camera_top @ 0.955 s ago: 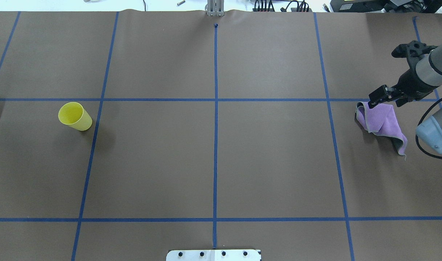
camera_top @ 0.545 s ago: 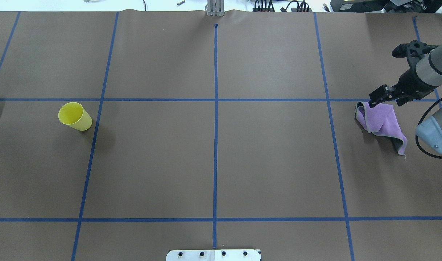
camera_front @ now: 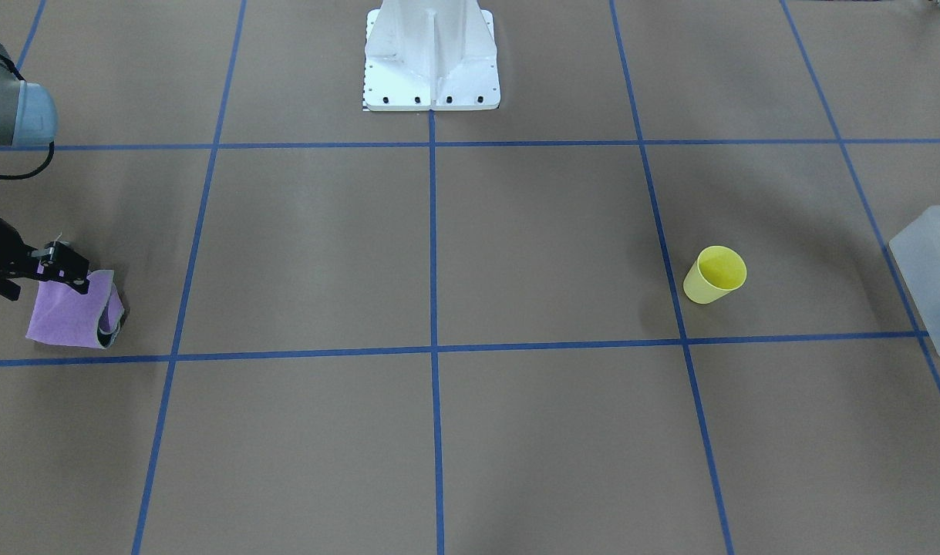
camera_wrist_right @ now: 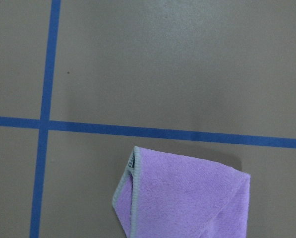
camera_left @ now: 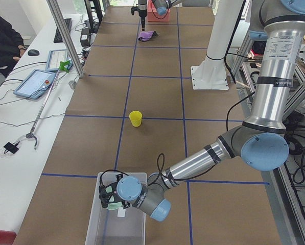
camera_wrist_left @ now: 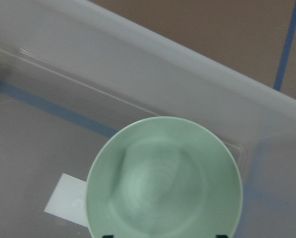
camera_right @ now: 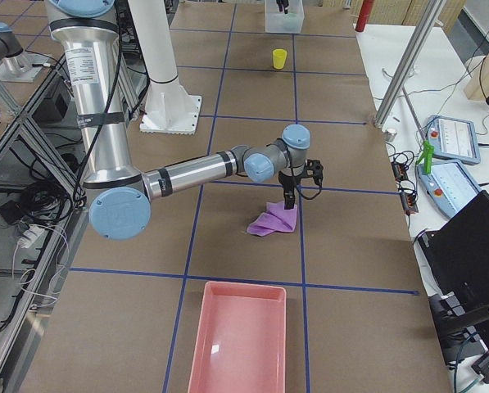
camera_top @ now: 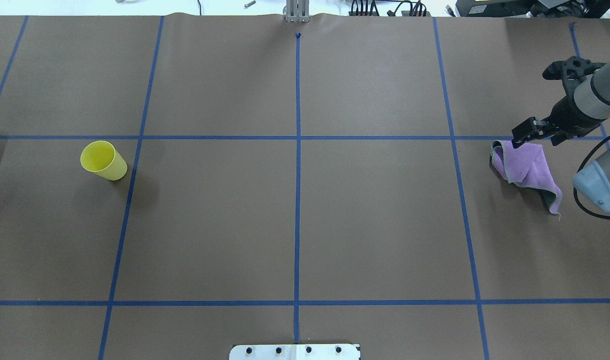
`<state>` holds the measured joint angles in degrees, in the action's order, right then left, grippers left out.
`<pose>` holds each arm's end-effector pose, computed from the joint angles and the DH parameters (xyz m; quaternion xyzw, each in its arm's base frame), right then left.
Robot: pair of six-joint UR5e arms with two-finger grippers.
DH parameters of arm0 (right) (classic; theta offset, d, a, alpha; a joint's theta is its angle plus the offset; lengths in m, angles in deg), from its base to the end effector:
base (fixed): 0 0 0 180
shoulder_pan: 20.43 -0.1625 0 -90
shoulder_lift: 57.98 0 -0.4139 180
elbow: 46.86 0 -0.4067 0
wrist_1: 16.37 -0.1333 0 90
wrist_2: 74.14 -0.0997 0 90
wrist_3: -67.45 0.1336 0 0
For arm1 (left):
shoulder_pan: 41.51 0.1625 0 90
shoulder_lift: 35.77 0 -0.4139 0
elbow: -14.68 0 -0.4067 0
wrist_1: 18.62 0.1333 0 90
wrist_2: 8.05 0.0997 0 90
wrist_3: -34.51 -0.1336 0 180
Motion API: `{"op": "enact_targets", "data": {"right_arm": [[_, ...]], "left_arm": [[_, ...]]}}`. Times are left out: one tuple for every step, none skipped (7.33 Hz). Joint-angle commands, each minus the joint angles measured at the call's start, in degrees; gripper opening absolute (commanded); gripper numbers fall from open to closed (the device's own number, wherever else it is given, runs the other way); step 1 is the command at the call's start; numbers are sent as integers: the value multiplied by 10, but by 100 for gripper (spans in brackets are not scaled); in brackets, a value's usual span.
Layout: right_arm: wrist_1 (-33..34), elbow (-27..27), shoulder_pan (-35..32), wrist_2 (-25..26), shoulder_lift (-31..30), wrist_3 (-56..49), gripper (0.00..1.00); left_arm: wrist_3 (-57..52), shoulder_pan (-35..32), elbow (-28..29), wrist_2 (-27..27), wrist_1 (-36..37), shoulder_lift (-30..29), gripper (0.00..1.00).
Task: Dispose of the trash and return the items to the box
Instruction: 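Lower the bowl into the clear bin while right gripper descends onto cloth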
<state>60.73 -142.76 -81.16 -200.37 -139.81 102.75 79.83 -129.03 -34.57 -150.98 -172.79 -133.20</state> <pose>-0.2416 -0.5422 0.5242 0.0259 -0.3740 -0.0238 0.9268 -0.0042 -0.5209 0.8143 0.0436 0.4892 -0.2048 0.8466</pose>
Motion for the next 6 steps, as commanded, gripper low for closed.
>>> {"op": "enact_targets", "data": {"right_arm": [[-1, 38, 6, 12, 9, -4, 100], [-3, 48, 9, 12, 10, -6, 100], [-35, 70, 18, 18, 11, -4, 100], [-68, 103, 22, 18, 25, -3, 100], [-71, 121, 24, 18, 35, -3, 100], [-70, 123, 24, 18, 34, -5, 100]], "left_arm": [[-70, -26, -57, -4, 104, -2, 98], [-135, -51, -102, -4, 192, -3, 98], [-207, -84, -136, -4, 281, -3, 98], [-245, -103, -172, -4, 351, -10, 98], [-250, -113, -213, -3, 398, -12, 98], [-249, -114, -245, -3, 426, -11, 98]]}}
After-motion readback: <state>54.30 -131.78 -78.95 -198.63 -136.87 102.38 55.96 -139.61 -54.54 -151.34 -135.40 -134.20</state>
